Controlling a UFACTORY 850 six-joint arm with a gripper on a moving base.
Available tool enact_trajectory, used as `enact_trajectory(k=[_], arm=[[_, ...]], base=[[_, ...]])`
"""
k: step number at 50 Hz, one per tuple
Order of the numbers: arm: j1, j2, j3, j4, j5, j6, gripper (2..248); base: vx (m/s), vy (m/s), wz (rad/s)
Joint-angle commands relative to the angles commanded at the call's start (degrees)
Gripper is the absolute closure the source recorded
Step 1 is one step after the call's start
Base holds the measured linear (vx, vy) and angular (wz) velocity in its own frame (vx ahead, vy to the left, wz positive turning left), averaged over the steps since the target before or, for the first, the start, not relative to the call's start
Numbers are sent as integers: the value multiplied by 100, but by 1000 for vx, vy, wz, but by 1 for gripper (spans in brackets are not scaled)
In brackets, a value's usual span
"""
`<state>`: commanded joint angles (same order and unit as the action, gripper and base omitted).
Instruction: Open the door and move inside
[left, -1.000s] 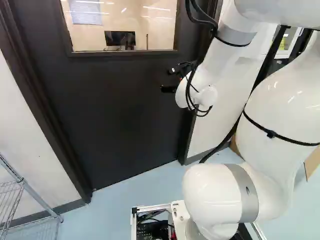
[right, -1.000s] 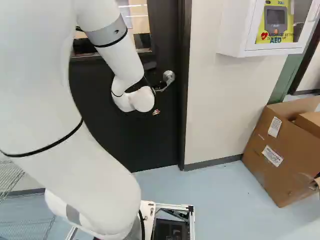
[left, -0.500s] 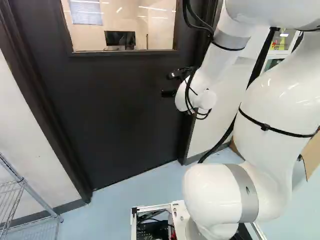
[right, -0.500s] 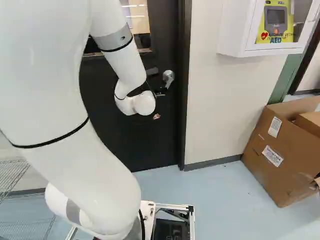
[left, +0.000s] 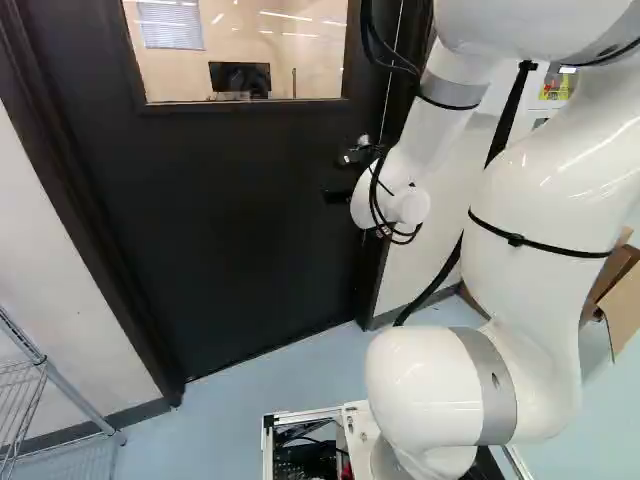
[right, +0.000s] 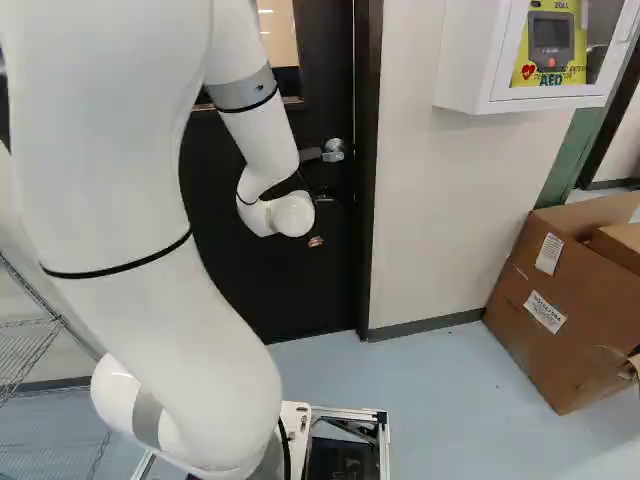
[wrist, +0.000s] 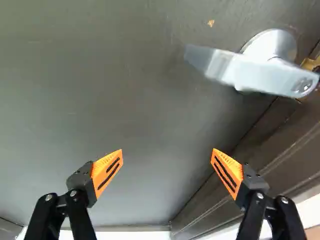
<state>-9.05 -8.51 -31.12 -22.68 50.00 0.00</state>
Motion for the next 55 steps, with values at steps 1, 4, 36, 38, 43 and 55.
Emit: enact_trajectory(k=[1, 4, 36, 38, 43, 55], arm=[[1, -22, -13, 15, 0, 0, 3], [4, -79, -53, 70, 0, 0, 3], [98, -749, -801, 847, -153, 0, 3], [111, -799, -860, 899, -165, 0, 3], [148, -922, -1008, 1029, -195, 0, 3], [258, -1215, -1365, 1343, -266, 0, 3]], base=[[0, 0, 0], [0, 0, 0], [0, 0, 0], [0, 0, 0], [0, 0, 0], [0, 0, 0]])
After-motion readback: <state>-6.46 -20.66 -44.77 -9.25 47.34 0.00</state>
